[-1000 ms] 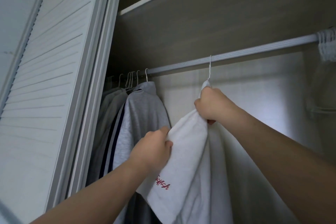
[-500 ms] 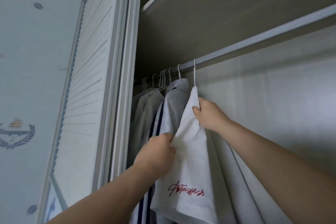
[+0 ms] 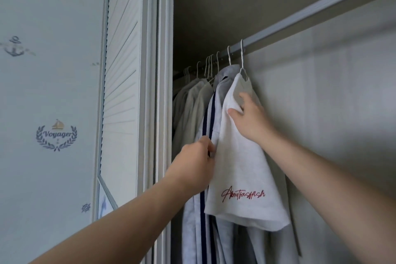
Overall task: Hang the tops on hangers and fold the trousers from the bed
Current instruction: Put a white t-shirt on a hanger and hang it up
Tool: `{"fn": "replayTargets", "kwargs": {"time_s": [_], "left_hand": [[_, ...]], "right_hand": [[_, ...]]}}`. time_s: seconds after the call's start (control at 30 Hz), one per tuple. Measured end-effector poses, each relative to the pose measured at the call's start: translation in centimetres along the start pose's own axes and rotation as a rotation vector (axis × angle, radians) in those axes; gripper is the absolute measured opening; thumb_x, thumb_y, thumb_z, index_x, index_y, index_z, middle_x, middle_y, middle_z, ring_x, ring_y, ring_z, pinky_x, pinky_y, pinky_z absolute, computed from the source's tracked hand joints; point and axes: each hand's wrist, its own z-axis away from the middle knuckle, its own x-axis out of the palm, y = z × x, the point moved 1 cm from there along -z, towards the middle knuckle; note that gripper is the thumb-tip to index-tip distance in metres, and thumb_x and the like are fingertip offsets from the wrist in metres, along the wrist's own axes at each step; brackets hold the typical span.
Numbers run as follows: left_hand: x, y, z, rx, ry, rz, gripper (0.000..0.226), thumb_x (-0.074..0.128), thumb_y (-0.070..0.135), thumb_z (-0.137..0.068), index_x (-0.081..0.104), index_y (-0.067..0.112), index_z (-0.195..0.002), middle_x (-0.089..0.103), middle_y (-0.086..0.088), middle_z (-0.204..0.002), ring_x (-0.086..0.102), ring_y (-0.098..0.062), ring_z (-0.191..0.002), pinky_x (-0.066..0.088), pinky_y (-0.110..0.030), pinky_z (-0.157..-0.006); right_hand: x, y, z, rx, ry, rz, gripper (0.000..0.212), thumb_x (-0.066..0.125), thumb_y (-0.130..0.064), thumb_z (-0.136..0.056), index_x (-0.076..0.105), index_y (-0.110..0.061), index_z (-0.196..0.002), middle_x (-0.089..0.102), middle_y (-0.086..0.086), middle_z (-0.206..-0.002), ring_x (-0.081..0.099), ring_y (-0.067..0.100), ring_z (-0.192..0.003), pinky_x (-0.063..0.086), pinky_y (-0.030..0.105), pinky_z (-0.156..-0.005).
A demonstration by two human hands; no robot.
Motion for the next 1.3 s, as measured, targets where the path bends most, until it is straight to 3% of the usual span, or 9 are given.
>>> {"fn": "replayTargets", "kwargs": {"time_s": [0.1,0.23,0.33,0.47,0.57,0.73,0.93,1.07,1.3], "left_hand": [[-2.1,-0.4,2.7,0.084,0.028,-0.032,0.019,0.054,0.028,-0.101,0.052,0.026,-0.12,0.064,0.01,-0.096,0.064,-0.01,-0.084,0.059,-0.035,-0.076],[-6.6,-2.5,8.1,0.187,0.052,-0.188,0.035,0.051,0.044,-0.1,0.048,0.029,-0.132,0.056,0.01,-0.126,0.053,-0.014,-0.116,0.048,-0.033,-0.094],[-10.8,-5.2,13.4,0.145,0.058,-0.356,0.048,0.044,0.053,-0.1,0.04,0.034,-0.144,0.041,0.015,-0.15,0.032,-0.013,-0.141,0.033,-0.035,-0.112],[-17.3,-9.2,22.3,0.004,0.062,-0.517,0.064,0.02,0.07,-0.094,0.026,0.041,-0.151,0.018,0.018,-0.163,0.003,-0.012,-0.153,0.013,-0.037,-0.121],[-23.1,-12.2,30.3,-0.08,0.056,-0.56,0.077,0.007,0.075,-0.087,0.019,0.041,-0.156,0.007,0.013,-0.168,-0.009,-0.015,-0.155,0.005,-0.04,-0.124],[-32.3,-17.5,46.3,-0.267,0.009,-0.7,0.081,0.003,0.08,-0.087,-0.004,0.044,-0.158,-0.018,0.016,-0.166,-0.03,-0.011,-0.15,-0.008,-0.043,-0.125],[-40.2,-21.1,66.3,-0.609,0.062,-0.729,0.079,0.019,0.079,-0.09,0.001,0.045,-0.159,-0.008,0.015,-0.168,-0.019,-0.015,-0.154,0.0,-0.048,-0.125],[-43.2,-22.5,78.3,-0.86,0.054,-0.762,0.079,0.016,0.08,-0.088,-0.002,0.046,-0.157,-0.006,0.016,-0.168,-0.019,-0.013,-0.154,-0.002,-0.045,-0.125],[-43.8,-24.8,95.4,-1.306,0.004,-0.681,0.088,0.002,0.088,-0.08,-0.005,0.047,-0.157,-0.01,0.015,-0.168,-0.018,-0.015,-0.154,-0.004,-0.046,-0.125]], "right_hand": [[-0.2,-1.6,3.9,-0.087,0.082,0.006,0.065,0.05,-0.045,-0.099,0.023,-0.026,-0.155,0.036,0.002,-0.157,0.033,0.028,-0.143,0.032,0.044,-0.112],[0.2,-6.2,10.7,-0.243,0.05,0.064,0.066,0.032,-0.06,-0.097,0.012,-0.04,-0.157,0.013,-0.013,-0.166,0.005,0.016,-0.153,0.013,0.046,-0.12],[1.6,-10.9,16.4,-0.315,-0.057,0.1,0.068,0.022,-0.067,-0.094,-0.003,-0.048,-0.154,-0.005,-0.021,-0.166,-0.012,0.008,-0.152,0.001,0.046,-0.12],[4.5,-18.1,24.3,-0.364,-0.169,0.137,0.07,0.013,-0.072,-0.091,-0.015,-0.051,-0.152,-0.02,-0.024,-0.163,-0.024,0.008,-0.15,-0.01,0.049,-0.121],[7.2,-24.1,30.6,-0.389,-0.259,0.111,0.069,0.008,-0.074,-0.089,-0.018,-0.052,-0.149,-0.022,-0.025,-0.162,-0.023,0.01,-0.15,-0.011,0.049,-0.12],[12.6,-35.0,41.7,-0.47,-0.456,0.017,0.07,0.009,-0.072,-0.09,-0.014,-0.049,-0.152,-0.018,-0.02,-0.164,-0.021,0.013,-0.152,-0.01,0.052,-0.121],[19.1,-46.7,54.2,-0.642,-0.701,-0.106,0.073,0.013,-0.072,-0.091,0.0,-0.043,-0.156,-0.005,-0.015,-0.167,-0.005,0.02,-0.155,0.002,0.056,-0.121],[23.4,-53.4,62.6,-0.73,-0.899,-0.231,0.074,0.009,-0.075,-0.087,-0.006,-0.047,-0.154,-0.009,-0.02,-0.166,-0.01,0.015,-0.154,-0.004,0.054,-0.122],[30.9,-62.1,75.7,-0.883,-1.169,-0.357,0.07,0.027,-0.067,-0.095,0.001,-0.044,-0.156,-0.002,-0.016,-0.167,-0.006,0.017,-0.154,-0.001,0.054,-0.122]]}}
